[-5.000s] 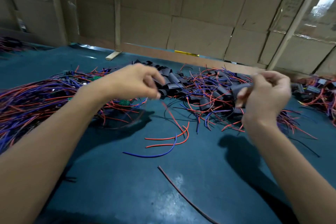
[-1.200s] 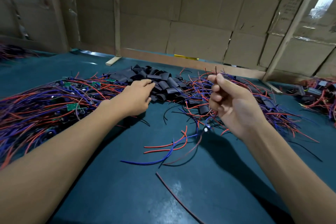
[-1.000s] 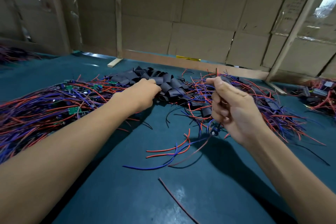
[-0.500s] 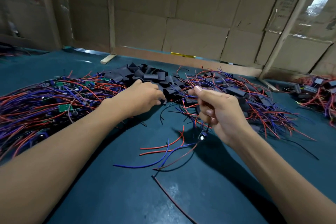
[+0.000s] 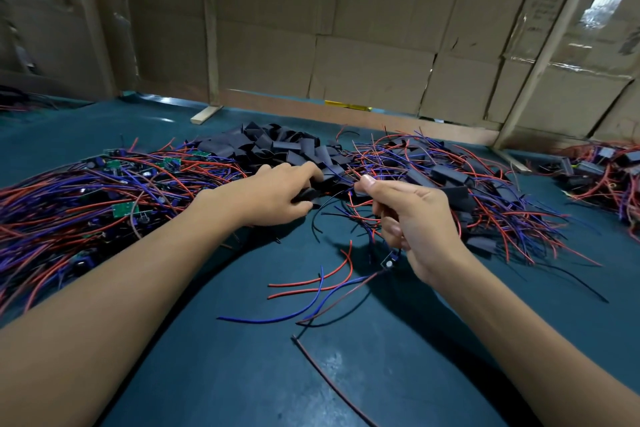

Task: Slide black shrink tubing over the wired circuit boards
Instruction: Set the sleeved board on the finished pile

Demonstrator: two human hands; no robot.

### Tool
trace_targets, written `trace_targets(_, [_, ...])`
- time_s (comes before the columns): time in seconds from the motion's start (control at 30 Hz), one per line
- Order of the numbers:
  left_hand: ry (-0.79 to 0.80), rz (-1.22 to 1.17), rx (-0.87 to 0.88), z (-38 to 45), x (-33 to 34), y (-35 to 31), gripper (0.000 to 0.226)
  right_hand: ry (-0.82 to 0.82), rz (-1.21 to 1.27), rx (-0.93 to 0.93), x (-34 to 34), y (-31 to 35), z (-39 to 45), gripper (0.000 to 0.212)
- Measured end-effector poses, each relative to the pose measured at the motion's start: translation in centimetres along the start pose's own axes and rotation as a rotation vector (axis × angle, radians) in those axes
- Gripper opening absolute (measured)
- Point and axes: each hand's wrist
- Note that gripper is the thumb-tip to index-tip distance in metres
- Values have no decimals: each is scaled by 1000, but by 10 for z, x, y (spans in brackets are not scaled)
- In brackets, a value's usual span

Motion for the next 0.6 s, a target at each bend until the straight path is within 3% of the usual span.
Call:
trace_targets(0.07, [-60,-72,64,-2,0,1,53,-6,-39,-7,0,-1,-1,20])
trace_targets(0.17, [-213,-476,181,-6,7,-1,46,1,-217,-62,0,-3,0,20])
trace_targets(0.37, [-156,-1363,412,-7,17,-16,26,17,-403,-151,3,-3,-1,21])
trace_targets(0.43, [-160,-1469,474,-6,18,-17,29,-9,-403,-173,3,-4,-1,20])
trace_targets(0.6, [-153,-1473,510,-7,18,-20,33,-36,-409,-249,6,-8,0,20])
Point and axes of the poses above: each hand's wrist, its own z-axis towards the middle knuckle, its own x-axis out of the palm, y = z × x, and after that the axes turned 14 degrees about y, right-handed
